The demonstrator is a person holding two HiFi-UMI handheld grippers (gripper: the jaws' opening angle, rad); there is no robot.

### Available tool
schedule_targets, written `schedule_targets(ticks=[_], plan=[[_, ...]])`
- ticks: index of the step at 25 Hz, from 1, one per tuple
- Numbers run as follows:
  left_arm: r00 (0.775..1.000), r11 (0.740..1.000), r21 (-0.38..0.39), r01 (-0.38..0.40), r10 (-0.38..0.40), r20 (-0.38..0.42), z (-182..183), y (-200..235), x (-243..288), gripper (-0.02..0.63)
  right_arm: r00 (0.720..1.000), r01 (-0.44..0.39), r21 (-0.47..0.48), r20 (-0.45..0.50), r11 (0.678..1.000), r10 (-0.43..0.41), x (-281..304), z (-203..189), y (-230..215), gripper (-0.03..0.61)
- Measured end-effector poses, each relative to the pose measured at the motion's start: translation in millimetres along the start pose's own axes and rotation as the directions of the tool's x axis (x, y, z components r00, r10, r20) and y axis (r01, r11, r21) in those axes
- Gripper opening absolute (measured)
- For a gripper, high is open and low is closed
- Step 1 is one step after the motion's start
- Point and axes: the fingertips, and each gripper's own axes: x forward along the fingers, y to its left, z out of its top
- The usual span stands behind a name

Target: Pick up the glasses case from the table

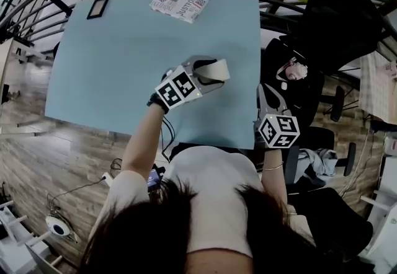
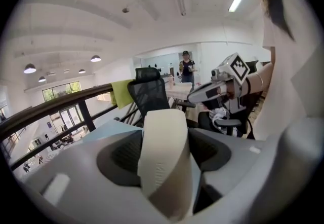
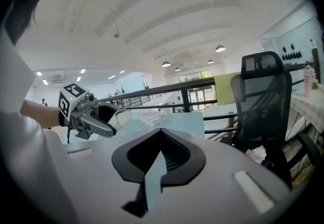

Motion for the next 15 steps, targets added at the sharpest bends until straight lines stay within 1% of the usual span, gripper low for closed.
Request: schedule_targets(ticks=[4, 8, 11, 13, 15], plan=[[0.995, 0.997, -0.038, -0.071, 0.073, 0.066, 9.6, 10.0, -20.2, 0.339, 1.000, -0.024, -0.029, 0.016, 0.999, 0.025, 8.1, 11.5, 8.9, 0.002], [0.977, 0.985, -0.089, -0.149, 0.161, 0.143, 18.2, 21.9, -41.1, 0.339, 0.999, -0.042, -0.057, 0.031, 0.998, 0.043, 12.0, 22.5, 16.3, 0.002], [0.954, 0.971, -0.135, -0.199, 0.223, 0.199, 28.6, 27.1, -56.2, 0.339, 0.998, -0.049, -0.080, 0.043, 0.996, 0.052, 13.4, 30.1, 20.0, 0.002], [0.934, 0.958, -0.164, -0.233, 0.268, 0.238, 35.5, 31.1, -67.2, 0.339, 0.997, -0.051, -0.100, 0.049, 0.994, 0.057, 15.2, 34.8, 22.7, 0.002], [0.908, 0.943, -0.194, -0.270, 0.316, 0.274, 42.0, 35.7, -79.2, 0.339, 0.997, -0.054, -0.119, 0.053, 0.991, 0.060, 16.8, 39.8, 25.3, 0.002]])
